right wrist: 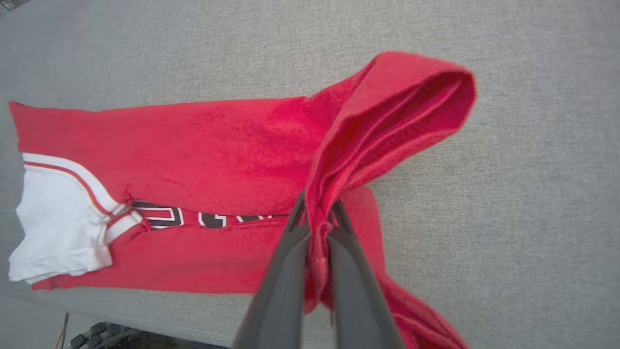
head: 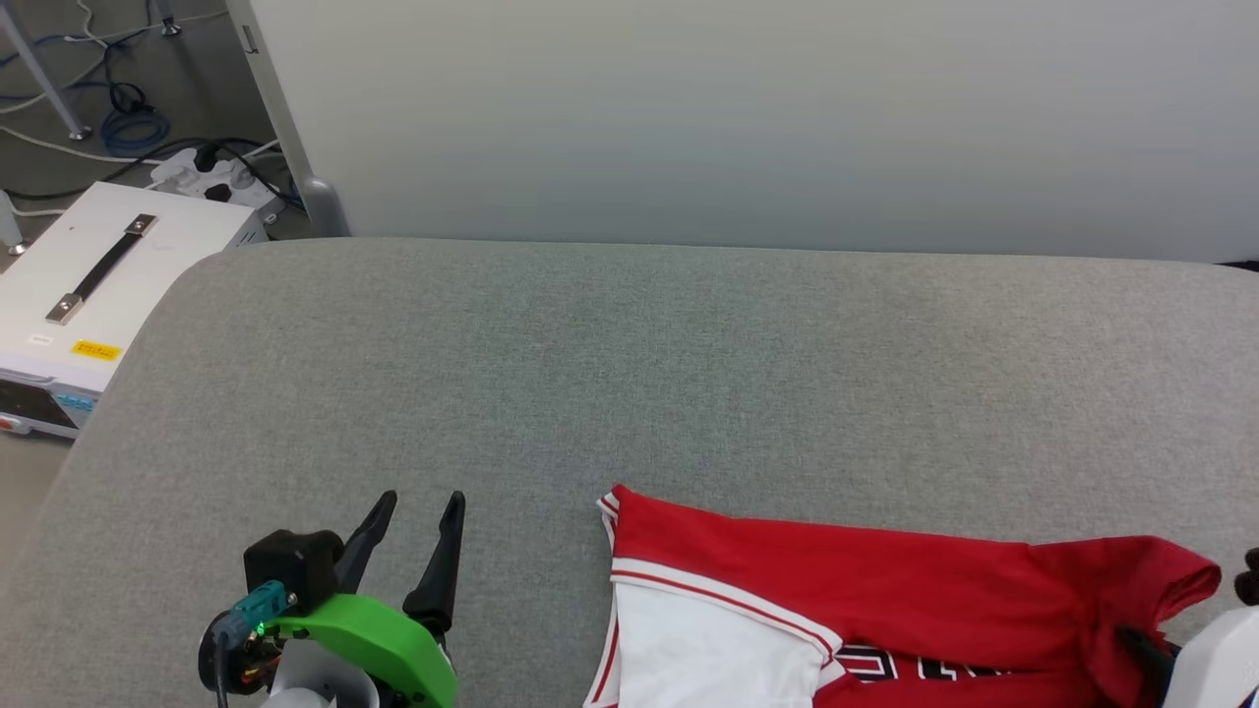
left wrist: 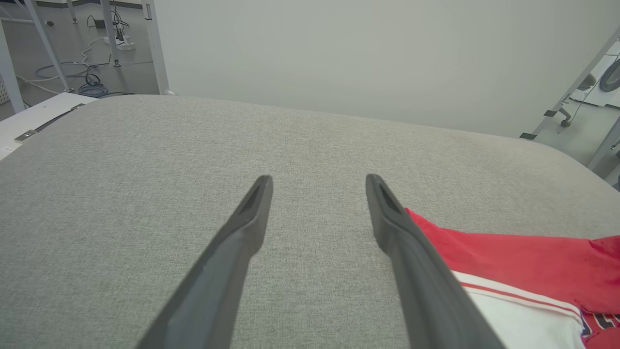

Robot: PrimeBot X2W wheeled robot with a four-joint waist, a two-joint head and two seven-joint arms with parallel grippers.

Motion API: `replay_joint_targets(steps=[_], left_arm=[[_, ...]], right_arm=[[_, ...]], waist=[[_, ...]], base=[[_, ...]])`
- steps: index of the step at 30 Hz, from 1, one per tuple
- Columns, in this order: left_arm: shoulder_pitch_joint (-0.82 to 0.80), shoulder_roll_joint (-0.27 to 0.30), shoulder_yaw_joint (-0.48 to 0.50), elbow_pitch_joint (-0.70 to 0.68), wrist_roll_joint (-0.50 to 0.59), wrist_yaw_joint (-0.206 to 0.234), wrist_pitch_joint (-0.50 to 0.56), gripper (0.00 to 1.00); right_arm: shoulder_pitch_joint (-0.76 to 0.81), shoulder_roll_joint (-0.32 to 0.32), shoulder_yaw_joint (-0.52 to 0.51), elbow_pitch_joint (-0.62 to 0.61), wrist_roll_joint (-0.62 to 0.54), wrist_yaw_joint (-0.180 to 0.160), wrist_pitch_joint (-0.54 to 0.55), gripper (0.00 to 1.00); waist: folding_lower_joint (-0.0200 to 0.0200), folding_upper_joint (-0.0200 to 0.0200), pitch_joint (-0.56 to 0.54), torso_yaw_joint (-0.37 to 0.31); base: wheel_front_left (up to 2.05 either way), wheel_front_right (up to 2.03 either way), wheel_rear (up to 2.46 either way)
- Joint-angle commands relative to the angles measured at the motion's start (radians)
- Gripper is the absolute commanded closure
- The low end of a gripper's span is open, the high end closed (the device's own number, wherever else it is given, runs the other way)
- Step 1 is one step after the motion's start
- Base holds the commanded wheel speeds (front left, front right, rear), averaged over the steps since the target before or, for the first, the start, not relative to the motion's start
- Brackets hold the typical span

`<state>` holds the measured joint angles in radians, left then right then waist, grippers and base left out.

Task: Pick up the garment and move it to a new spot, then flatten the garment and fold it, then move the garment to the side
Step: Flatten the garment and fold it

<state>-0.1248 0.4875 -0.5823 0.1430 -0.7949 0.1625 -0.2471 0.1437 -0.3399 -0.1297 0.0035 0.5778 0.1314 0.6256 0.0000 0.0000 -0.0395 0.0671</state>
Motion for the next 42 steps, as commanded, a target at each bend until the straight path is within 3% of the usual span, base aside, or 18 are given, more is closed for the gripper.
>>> replay_joint_targets(steps=[1, 9, 17, 21, 29, 37, 38, 39, 40, 42], left_arm=[[0.014, -0.007, -0.001, 0.000, -0.008, 0.002, -0.007, 0.00], [0.024, -0.014, 0.005, 0.006, -0.010, 0.001, -0.009, 0.00], [0.017, -0.014, 0.007, 0.012, -0.009, -0.002, -0.010, 0.00], [0.016, -0.009, 0.013, 0.012, -0.010, -0.001, -0.010, 0.00], [0.011, -0.009, 0.011, 0.017, -0.011, -0.004, -0.010, 0.00], [0.003, -0.012, 0.002, 0.021, -0.010, -0.006, -0.007, 0.00], [0.002, -0.013, 0.002, 0.021, -0.010, -0.006, -0.006, 0.00], [0.001, -0.013, 0.001, 0.022, -0.010, -0.005, -0.006, 0.00], [-0.001, -0.013, 0.000, 0.022, -0.009, -0.004, -0.005, 0.00], [-0.004, -0.014, -0.002, 0.022, -0.007, -0.003, -0.005, 0.00]], right_arm=[[0.015, 0.022, 0.006, -0.032, 0.009, -0.001, 0.020, 1.00], [0.012, 0.164, 0.072, -0.168, 0.016, -0.001, 0.129, 1.00], [-0.030, 0.276, 0.178, -0.183, 0.040, -0.001, 0.171, 1.00], [-0.051, 0.288, 0.227, -0.155, 0.071, -0.001, 0.156, 1.00], [-0.116, 0.289, 0.343, -0.027, 0.208, -0.001, 0.003, 1.00], [-0.199, 0.290, 0.448, 0.135, 0.253, -0.001, -0.121, 1.00], [-0.210, 0.290, 0.460, 0.161, 0.253, -0.001, -0.132, 0.80], [-0.218, 0.290, 0.469, 0.181, 0.253, -0.001, -0.140, 0.24], [-0.229, 0.290, 0.478, 0.203, 0.254, -0.001, -0.154, 0.00], [-0.247, 0.290, 0.496, 0.236, 0.259, -0.001, -0.179, 0.00]], waist=[[0.0000, 0.0000, -0.003, 0.009], [0.0000, 0.0000, -0.007, 0.041], [0.0000, 0.0000, -0.002, 0.077], [0.0000, 0.0000, 0.002, 0.092], [0.0000, 0.0000, 0.006, 0.119], [0.0000, 0.0000, 0.006, 0.138], [0.0000, 0.0000, 0.007, 0.140], [0.0000, 0.0000, 0.008, 0.142], [0.0000, 0.0000, 0.010, 0.144], [0.0000, 0.0000, 0.013, 0.147]], base=[[0.00, 0.00, 0.00], [0.00, 0.00, 0.00], [0.00, 0.00, 0.00], [0.00, 0.00, 0.00], [0.00, 0.00, 0.00], [0.00, 0.00, 0.00], [0.00, 0.00, 0.00], [0.00, 0.00, 0.00], [0.00, 0.00, 0.00], [0.00, 0.00, 0.00]])
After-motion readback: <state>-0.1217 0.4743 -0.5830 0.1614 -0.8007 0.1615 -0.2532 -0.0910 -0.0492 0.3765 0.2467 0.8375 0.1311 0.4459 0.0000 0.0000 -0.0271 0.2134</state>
